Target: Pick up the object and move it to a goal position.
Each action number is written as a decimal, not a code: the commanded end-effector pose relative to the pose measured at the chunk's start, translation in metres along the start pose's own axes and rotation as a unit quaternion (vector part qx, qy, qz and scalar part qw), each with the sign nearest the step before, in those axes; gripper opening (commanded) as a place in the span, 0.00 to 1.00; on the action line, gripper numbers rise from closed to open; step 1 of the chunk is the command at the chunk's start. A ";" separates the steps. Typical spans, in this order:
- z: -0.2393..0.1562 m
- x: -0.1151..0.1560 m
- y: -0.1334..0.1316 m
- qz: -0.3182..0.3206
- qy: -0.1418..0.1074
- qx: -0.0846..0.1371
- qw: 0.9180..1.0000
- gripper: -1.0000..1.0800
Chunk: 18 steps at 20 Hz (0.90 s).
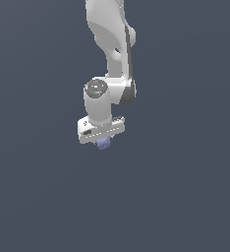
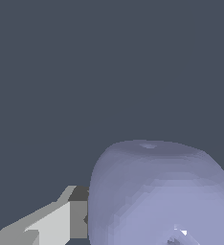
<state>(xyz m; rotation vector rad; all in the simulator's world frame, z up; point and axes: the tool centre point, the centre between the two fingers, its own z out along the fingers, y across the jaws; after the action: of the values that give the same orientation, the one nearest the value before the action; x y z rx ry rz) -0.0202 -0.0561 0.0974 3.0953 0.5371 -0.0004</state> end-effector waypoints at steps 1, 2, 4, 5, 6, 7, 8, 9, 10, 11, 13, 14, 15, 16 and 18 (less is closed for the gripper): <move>-0.022 0.000 0.004 0.000 0.000 0.000 1.000 0.00; -0.032 0.000 0.006 0.000 0.000 0.000 1.000 0.00; -0.054 0.001 0.011 0.000 0.000 0.000 1.000 0.00; -0.065 0.001 0.013 0.000 0.000 0.000 1.000 0.00; -0.076 0.001 0.015 0.000 0.000 0.000 1.000 0.00; -0.088 0.001 0.018 0.000 0.000 0.000 1.000 0.00; -0.099 0.002 0.020 0.000 0.000 0.000 1.000 0.00; -0.110 0.002 0.022 0.000 0.001 0.000 1.000 0.00; -0.122 0.002 0.024 0.000 0.001 0.000 1.000 0.00; -0.133 0.002 0.027 0.000 0.001 0.000 1.000 0.00; -0.154 0.003 0.031 0.000 0.001 0.000 1.000 0.00; -0.165 0.003 0.033 0.000 0.001 0.000 1.000 0.00; -0.176 0.003 0.036 0.000 0.001 0.000 1.000 0.00; -0.187 0.004 0.038 0.000 0.001 0.000 1.000 0.00; -0.208 0.004 0.042 0.000 0.001 0.000 1.000 0.00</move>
<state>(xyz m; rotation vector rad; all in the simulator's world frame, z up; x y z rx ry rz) -0.0028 -0.0915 0.2889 3.0955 0.5379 0.0025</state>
